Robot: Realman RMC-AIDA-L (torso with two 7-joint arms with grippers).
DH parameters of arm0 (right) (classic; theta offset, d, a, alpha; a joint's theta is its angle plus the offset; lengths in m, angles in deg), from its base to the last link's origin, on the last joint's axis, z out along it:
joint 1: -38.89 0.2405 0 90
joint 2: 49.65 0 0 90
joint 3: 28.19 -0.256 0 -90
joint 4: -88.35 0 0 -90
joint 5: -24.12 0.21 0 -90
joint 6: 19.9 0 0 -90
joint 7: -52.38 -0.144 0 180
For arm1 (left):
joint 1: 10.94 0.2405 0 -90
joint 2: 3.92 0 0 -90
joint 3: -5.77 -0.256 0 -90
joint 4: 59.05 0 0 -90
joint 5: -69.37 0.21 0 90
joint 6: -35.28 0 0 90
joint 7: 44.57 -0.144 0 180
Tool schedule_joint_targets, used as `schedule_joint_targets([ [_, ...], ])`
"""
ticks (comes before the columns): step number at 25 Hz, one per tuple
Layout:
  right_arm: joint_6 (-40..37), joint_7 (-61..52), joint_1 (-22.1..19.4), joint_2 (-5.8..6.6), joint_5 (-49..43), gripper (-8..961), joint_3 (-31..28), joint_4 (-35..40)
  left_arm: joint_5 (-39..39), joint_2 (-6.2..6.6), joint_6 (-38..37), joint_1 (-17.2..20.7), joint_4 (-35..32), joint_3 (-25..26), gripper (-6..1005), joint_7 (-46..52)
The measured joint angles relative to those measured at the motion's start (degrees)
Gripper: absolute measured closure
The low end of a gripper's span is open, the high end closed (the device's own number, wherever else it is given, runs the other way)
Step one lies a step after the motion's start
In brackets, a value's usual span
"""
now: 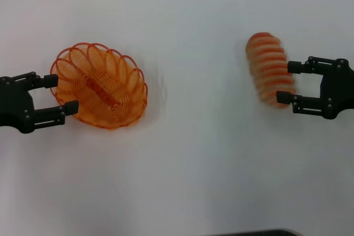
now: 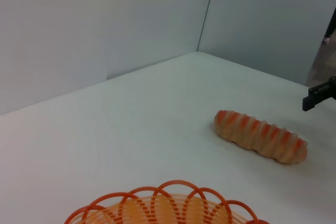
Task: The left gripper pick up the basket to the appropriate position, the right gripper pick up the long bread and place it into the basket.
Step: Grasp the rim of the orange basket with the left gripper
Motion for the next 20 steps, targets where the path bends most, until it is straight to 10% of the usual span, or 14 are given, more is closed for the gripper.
schedule_joint_targets([
  [20, -0.1, 0.0, 0.0, 0.02, 0.0, 205, 0.0, 0.2, -0.7, 0.13, -0.5, -0.9, -0.7, 0.8, 203, 3.3],
])
